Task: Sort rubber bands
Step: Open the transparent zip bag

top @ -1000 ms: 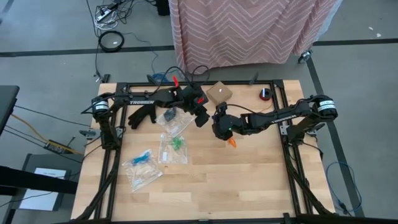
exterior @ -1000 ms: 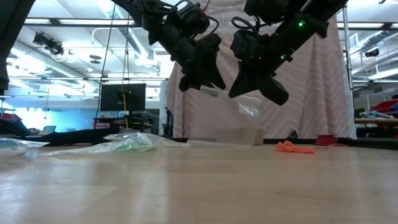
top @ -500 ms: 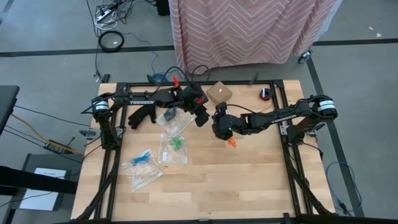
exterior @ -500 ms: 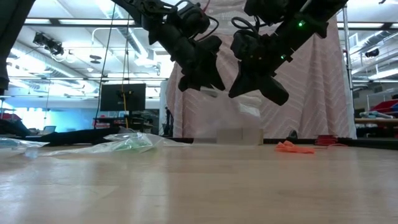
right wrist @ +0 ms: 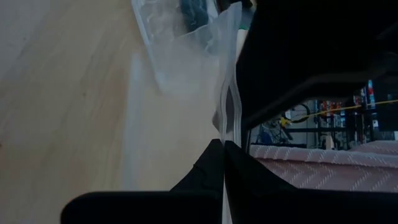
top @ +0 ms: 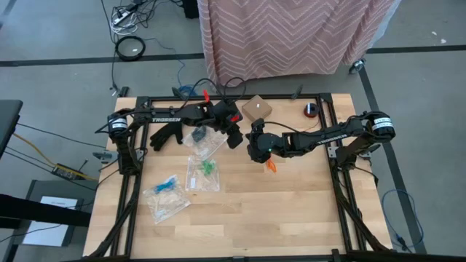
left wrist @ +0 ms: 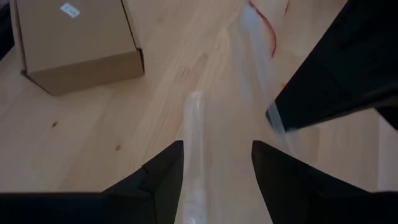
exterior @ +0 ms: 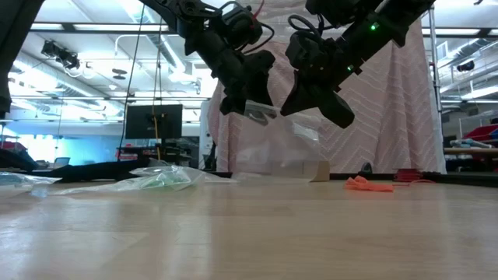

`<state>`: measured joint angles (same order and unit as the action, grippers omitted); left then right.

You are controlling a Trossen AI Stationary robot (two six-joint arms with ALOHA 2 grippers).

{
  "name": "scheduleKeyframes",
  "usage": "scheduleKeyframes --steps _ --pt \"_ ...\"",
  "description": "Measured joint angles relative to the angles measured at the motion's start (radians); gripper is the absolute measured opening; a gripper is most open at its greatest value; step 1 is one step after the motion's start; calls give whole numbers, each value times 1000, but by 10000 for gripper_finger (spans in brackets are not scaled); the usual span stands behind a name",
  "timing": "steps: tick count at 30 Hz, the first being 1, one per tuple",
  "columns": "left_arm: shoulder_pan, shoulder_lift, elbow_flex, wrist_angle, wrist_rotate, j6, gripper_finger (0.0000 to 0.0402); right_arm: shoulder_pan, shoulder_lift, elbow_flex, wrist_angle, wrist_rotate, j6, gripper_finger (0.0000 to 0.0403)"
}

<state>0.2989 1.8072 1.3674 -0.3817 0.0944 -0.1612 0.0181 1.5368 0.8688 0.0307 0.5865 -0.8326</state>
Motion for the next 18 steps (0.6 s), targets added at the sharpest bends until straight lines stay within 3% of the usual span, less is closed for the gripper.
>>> scheduleKeyframes --steps 18 --pt "5 -11 50 -46 39 29 198 -8 0 1 -61 -33 48 0"
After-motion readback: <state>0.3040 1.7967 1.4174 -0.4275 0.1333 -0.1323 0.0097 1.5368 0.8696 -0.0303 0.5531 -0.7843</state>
